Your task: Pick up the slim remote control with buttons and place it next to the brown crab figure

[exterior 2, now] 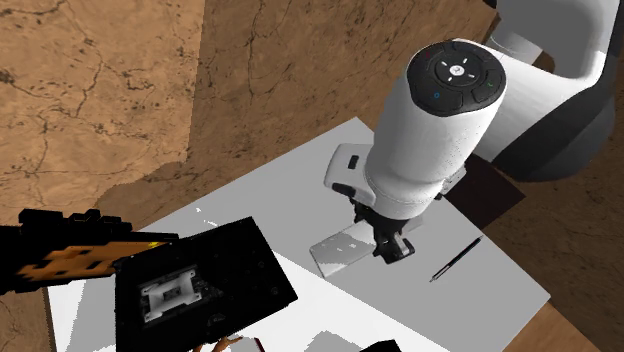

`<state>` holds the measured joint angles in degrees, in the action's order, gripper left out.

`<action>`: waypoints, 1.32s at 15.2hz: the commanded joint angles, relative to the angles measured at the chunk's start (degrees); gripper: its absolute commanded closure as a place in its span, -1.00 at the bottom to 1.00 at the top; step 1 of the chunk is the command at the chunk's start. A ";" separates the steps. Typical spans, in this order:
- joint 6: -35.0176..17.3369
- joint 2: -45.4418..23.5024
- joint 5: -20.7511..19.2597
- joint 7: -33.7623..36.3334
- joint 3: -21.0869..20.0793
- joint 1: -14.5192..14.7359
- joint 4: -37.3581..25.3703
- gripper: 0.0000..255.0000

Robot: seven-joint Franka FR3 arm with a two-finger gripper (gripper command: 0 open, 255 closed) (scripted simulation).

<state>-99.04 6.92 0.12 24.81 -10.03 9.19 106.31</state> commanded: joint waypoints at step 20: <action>-0.84 -20.66 -5.24 17.14 -7.64 8.85 -18.80 1.00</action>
<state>-99.02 -13.77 -5.12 41.90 -17.68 18.07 86.68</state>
